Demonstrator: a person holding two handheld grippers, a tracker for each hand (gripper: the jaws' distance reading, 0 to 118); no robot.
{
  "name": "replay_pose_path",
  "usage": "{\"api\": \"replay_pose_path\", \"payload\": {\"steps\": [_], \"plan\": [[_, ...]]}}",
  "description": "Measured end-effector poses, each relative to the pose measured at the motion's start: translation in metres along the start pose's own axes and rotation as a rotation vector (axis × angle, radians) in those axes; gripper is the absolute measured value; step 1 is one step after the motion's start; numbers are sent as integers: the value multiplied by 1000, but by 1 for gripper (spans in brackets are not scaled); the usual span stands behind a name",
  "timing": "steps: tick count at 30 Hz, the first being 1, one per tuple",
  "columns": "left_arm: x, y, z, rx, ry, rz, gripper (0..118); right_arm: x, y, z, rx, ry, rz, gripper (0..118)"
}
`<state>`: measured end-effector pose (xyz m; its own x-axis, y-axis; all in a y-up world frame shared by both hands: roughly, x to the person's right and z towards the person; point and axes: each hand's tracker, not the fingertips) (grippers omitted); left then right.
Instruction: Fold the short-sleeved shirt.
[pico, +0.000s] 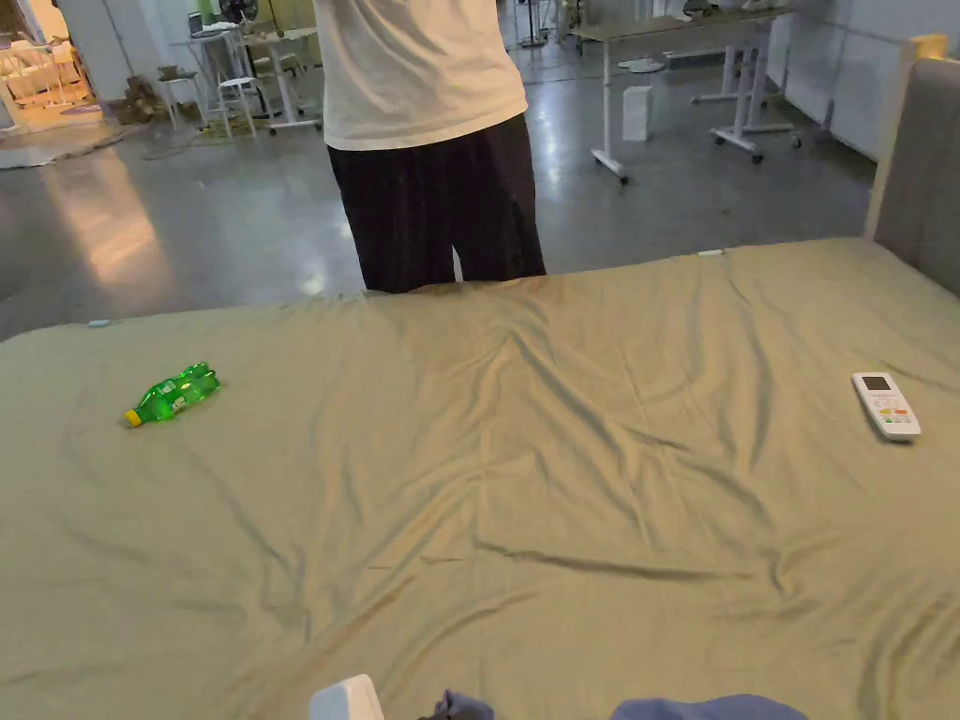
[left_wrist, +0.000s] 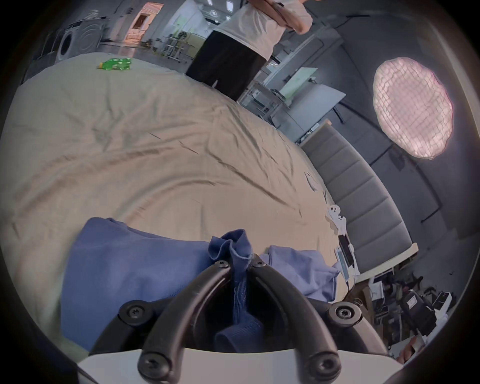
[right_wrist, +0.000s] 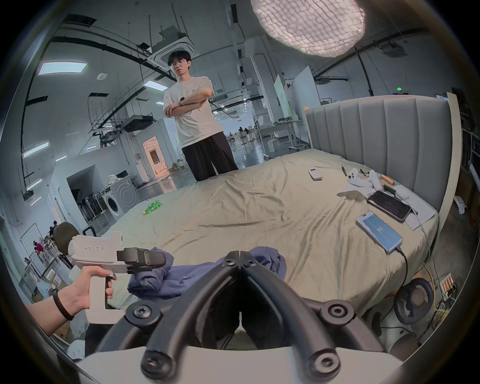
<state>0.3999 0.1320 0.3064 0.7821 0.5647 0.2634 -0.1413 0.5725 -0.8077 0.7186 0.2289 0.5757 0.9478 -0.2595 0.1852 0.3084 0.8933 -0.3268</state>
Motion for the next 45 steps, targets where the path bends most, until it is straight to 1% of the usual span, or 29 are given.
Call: {"api": "replay_pose_path", "payload": {"steps": [1, 2, 3, 4, 5, 6, 7, 10, 11, 13, 15, 17, 18, 20, 21, 22, 24, 27, 28, 29, 30, 31, 32, 33, 37, 40, 42, 44, 45], "plan": [[1, -1, -3, -7, -7, 5, 11, 1, -1, 0, -4, 0, -6, 0], [7, -2, -3, -29, -33, 7, 19, 2, -3, -1, -9, 0, -12, 0], [7, -1, -1, -35, -48, 6, 39, 3, -5, -3, -15, -1, -16, 0], [8, 1, 3, -28, -45, 4, 76, 3, -5, -4, -18, -3, -17, 0], [10, 2, 12, 9, -41, -9, 98, 2, -5, -4, -20, -4, -16, 0], [16, 8, 30, 72, -64, -31, 101, 2, -5, -4, -20, -3, -15, 0], [14, 10, 41, 124, -82, -33, 92, 1, -6, -4, -17, -1, -16, 0], [4, 14, 62, 205, -74, 129, 67, 1, -6, -5, -6, 0, -23, 0], [-1, 11, 59, 203, -61, 151, 52, 1, -6, -5, -8, 1, -25, 0], [-6, -1, 41, 115, -29, 130, 2, 1, -7, -3, -11, -2, -22, 0], [-20, -19, 17, 32, -39, 182, 2, 1, -8, 2, -19, -5, -18, 0], [-20, -37, -7, -62, -140, 238, 2, 0, -9, 7, -21, -18, -8, 0], [-24, -45, -22, -99, -136, 249, 2, 1, -8, 9, -23, -27, -7, 0], [-18, -59, -45, -153, -80, 195, 1, 2, -8, 12, -25, -38, -6, 0], [-18, -64, -53, -144, -42, 146, 1, 3, -8, 13, -25, -47, -6, 0], [-14, -64, -55, -109, -49, 141, 0, 3, -7, 15, -24, -53, -5, 0], [-15, -58, -50, -104, -57, 183, 0, 4, -6, 16, -21, -62, -6, 0], [-10, -48, -37, -102, -66, 173, 2, 4, -3, 15, -14, -58, -10, 0], [-11, -43, -27, -79, -102, 174, 12, 2, -1, 14, -14, -52, -10, 0], [-14, -38, -11, -11, -166, 177, 27, 0, 0, 12, -12, -49, -5, 0], [-20, -32, 5, 49, -220, 178, 48, -2, 2, 11, -9, -46, 1, 0], [-26, -25, 19, 73, -234, 186, 78, -4, 3, 9, -8, -40, 4, 0], [-34, -14, 34, 93, -229, 194, 96, -5, 5, 6, -10, -24, 3, 0], [-44, -5, 48, 116, -219, 202, 104, -7, 5, 4, -10, -11, 2, 0], [-93, 17, 83, 163, -133, 264, 106, -15, 5, -4, -19, 22, 11, 0], [-136, 14, 78, 139, -77, 367, 106, -16, 0, -5, -29, 40, 18, 0], [-149, 5, 64, 103, -82, 438, 104, -17, -1, -5, -36, 44, 22, 0], [-153, -8, 46, 73, -129, 495, 96, -17, -2, -3, -37, 41, 28, 0], [-150, -14, 38, 51, -144, 510, 88, -17, -2, -2, -37, 38, 28, 0]]}}
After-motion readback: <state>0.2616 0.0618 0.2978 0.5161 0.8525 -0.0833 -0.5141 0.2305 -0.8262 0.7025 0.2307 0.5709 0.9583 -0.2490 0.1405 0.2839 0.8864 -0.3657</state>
